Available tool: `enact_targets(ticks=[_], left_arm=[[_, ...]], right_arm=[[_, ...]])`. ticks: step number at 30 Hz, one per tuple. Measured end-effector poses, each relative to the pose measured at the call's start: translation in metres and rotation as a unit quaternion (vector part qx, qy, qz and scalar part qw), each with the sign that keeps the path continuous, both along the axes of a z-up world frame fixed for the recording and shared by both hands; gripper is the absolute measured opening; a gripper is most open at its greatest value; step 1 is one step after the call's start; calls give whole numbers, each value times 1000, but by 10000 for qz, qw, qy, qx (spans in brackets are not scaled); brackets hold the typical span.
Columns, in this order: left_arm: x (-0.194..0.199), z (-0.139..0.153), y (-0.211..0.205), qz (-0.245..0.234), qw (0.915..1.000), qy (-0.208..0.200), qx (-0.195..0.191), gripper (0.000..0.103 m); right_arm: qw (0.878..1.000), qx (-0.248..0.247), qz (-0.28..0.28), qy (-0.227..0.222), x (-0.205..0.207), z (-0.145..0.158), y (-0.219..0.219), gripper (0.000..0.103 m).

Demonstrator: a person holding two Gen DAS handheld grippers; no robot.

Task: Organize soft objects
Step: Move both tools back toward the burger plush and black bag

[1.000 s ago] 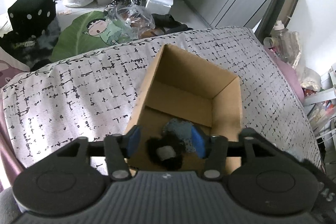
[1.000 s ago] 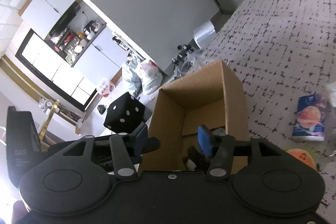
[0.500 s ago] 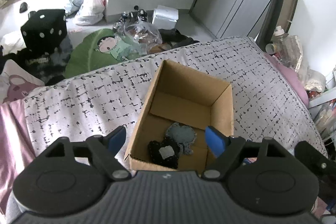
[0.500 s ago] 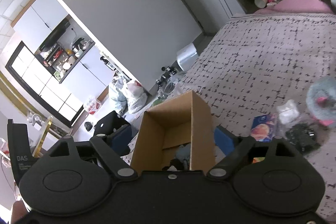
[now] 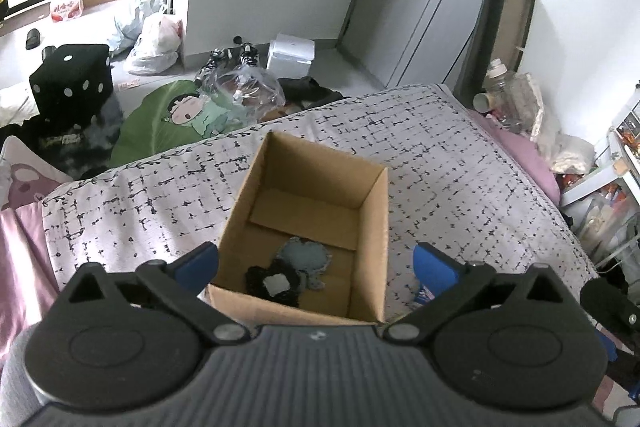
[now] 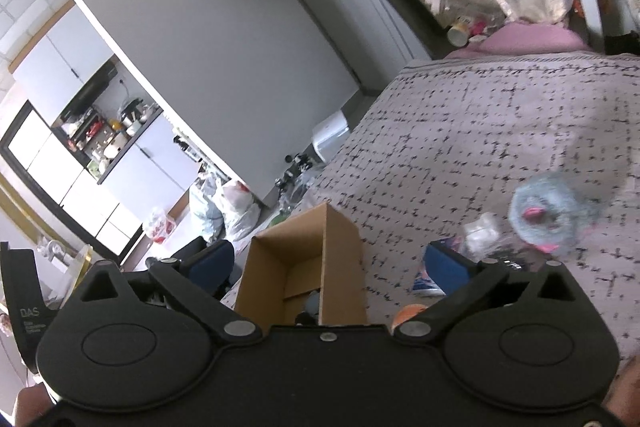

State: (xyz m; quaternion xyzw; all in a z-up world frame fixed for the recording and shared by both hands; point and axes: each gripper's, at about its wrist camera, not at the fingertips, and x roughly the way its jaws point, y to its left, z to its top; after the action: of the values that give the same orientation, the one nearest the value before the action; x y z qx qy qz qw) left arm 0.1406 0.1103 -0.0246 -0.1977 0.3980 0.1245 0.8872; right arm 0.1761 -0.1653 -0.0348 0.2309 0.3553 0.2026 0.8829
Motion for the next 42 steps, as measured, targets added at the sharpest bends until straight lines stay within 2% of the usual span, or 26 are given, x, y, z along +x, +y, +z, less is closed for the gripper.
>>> enact_targets(ticks=[14,20,29,42], left_arm=[[-8,17,-46,-145,9995,-191,223,103],[-8,17,-62,-261,9993,-164,191,103],[-2,14,-86,-381,9985,-11,391,103],[9,-4,-125,-771,9950,285,573,103]], right_arm=[[9998,-1,-189,-5,-10,-1,-43,103],[9997,73,-238,56,-11,-4,-60,103],[9987,170,-423,217,-11,-12,-83,103],[9919,451,-845,829,-1,-38,-112,103]])
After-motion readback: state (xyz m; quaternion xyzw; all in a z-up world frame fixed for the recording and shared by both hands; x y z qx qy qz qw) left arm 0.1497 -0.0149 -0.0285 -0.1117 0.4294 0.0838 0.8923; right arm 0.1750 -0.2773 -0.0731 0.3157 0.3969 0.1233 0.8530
